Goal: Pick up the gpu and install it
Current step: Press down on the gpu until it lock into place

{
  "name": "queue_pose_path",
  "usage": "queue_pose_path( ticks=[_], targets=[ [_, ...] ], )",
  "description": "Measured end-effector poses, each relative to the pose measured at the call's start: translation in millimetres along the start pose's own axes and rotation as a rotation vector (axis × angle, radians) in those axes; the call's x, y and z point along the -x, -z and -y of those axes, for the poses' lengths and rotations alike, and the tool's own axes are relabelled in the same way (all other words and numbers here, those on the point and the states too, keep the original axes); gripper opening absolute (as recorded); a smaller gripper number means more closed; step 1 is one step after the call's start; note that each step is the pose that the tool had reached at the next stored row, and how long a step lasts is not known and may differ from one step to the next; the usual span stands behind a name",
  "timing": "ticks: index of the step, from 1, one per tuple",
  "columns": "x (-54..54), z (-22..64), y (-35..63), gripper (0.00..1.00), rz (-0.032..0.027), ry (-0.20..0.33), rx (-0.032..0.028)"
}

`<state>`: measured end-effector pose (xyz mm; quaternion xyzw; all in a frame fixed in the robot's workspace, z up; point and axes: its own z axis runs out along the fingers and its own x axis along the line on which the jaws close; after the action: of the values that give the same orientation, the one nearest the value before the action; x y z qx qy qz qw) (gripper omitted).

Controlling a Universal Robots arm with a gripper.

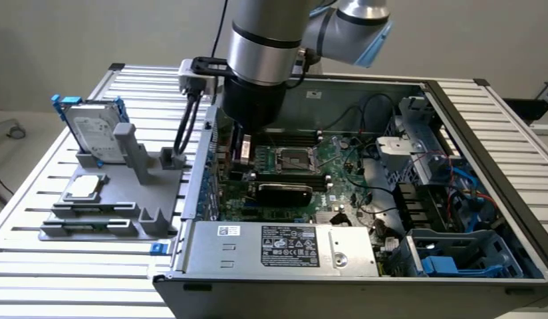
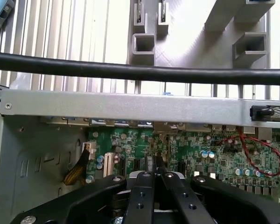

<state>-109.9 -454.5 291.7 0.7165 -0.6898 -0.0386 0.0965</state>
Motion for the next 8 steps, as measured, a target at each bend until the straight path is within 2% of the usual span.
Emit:
queue_pose_path(
  ticks=[5, 8],
  targets=[
    [0.1, -3.4, 0.7, 0.11, 0.0006, 0.001, 0.0164],
    [0.0, -5.3, 0.5, 0.11, 0.0011, 0.002, 0.0315]
  ],
)
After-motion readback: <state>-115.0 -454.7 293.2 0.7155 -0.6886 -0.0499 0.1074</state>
